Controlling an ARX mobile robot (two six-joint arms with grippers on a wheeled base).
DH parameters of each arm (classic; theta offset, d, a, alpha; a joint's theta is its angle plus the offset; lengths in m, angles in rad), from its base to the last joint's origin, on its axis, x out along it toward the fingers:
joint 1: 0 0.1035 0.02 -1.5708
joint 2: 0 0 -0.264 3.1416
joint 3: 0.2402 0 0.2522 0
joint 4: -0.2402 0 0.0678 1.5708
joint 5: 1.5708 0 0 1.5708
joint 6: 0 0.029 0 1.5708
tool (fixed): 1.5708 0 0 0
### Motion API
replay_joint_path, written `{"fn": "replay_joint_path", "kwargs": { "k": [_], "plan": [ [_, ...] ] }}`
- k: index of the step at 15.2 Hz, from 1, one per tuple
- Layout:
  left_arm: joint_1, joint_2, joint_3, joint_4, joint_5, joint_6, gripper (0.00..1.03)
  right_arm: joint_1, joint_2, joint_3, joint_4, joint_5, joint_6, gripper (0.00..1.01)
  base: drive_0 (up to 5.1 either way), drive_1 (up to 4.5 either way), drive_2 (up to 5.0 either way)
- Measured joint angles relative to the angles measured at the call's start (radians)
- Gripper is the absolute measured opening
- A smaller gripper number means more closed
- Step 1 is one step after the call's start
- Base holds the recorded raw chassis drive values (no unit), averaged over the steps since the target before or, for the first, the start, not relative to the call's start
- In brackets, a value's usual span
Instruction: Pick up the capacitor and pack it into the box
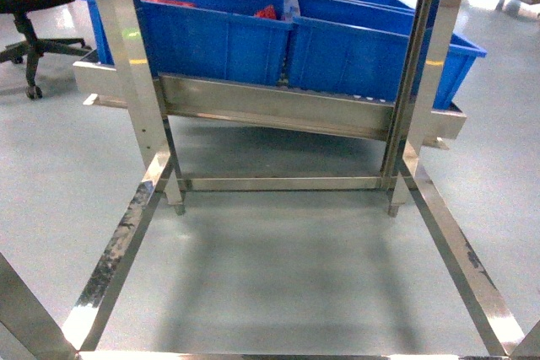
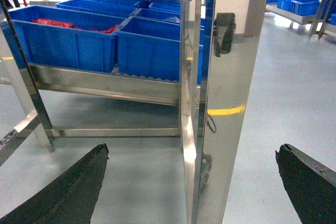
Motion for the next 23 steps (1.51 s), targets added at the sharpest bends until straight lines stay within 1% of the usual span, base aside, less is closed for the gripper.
{"fn": "replay_joint_path", "kwargs": {
  "k": [23],
  "plan": [
    [0.000, 0.000, 0.000, 0.000, 0.000, 0.000, 0.98, 0.000, 0.000, 0.000, 0.000, 0.000, 0.000, 0.98, 0.0, 0.00, 0.0]
  ]
}}
